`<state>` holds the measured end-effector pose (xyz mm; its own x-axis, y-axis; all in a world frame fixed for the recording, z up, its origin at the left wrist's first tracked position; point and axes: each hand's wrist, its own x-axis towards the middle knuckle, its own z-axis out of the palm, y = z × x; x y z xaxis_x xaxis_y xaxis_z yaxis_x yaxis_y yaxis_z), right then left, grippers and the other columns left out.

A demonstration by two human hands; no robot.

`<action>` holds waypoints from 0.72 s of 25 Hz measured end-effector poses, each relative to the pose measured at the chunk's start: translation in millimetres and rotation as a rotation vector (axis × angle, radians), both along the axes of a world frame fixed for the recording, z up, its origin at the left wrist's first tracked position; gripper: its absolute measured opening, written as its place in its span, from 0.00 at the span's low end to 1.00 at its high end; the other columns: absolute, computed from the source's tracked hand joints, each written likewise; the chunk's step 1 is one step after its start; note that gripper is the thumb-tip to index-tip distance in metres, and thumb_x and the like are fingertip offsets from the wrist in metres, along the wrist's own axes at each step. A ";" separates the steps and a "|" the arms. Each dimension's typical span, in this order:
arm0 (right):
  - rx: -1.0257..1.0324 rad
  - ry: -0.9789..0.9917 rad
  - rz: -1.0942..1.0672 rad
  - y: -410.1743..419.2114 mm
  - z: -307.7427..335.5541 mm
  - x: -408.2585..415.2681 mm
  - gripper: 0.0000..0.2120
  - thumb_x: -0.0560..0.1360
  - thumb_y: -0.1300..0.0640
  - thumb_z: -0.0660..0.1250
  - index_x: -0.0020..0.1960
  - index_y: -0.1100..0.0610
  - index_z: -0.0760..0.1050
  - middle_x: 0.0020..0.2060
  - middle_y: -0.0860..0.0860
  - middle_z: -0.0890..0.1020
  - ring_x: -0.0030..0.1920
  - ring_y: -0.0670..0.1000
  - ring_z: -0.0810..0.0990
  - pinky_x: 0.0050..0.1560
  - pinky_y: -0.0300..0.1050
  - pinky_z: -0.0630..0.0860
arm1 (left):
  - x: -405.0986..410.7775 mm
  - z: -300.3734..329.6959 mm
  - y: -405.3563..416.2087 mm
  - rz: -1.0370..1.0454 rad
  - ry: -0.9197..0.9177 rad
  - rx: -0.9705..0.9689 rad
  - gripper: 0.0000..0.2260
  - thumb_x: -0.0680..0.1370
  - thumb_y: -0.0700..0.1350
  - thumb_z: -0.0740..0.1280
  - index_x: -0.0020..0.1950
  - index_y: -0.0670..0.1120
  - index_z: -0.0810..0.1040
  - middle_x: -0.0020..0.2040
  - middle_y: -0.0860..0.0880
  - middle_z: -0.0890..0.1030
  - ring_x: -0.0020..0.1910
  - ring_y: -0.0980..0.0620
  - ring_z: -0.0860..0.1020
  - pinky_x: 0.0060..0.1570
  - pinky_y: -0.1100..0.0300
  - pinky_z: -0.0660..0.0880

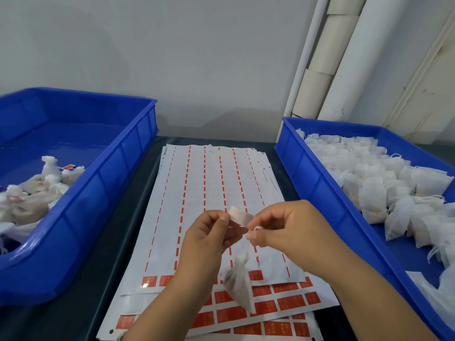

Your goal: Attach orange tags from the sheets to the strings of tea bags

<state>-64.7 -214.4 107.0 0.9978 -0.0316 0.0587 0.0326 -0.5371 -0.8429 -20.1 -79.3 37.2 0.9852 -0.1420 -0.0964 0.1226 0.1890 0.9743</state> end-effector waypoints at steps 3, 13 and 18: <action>0.031 0.016 0.016 1.4 -0.3 8.7 0.06 0.72 0.55 0.71 0.38 0.45 0.81 0.33 0.42 0.84 0.36 0.41 0.83 0.39 0.28 0.76 | -1.6 1.5 1.6 -0.062 -0.002 -0.035 0.09 0.78 0.48 0.60 0.48 0.46 0.78 0.40 0.49 0.84 0.40 0.49 0.83 0.40 0.62 0.80; 0.059 -0.029 -0.094 -2.1 -12.7 24.8 0.05 0.71 0.51 0.71 0.37 0.44 0.83 0.43 0.39 0.81 0.42 0.36 0.78 0.43 0.33 0.69 | -5.5 4.2 -5.2 -0.074 0.121 -0.082 0.09 0.79 0.48 0.59 0.46 0.48 0.78 0.37 0.51 0.82 0.32 0.52 0.81 0.32 0.65 0.75; 0.082 -0.021 -0.083 -1.3 -14.0 26.0 0.13 0.73 0.52 0.70 0.30 0.41 0.80 0.40 0.36 0.83 0.34 0.31 0.76 0.35 0.26 0.71 | -5.7 5.4 -6.3 -0.068 0.128 -0.116 0.09 0.79 0.46 0.59 0.46 0.46 0.78 0.36 0.52 0.82 0.34 0.51 0.82 0.36 0.61 0.78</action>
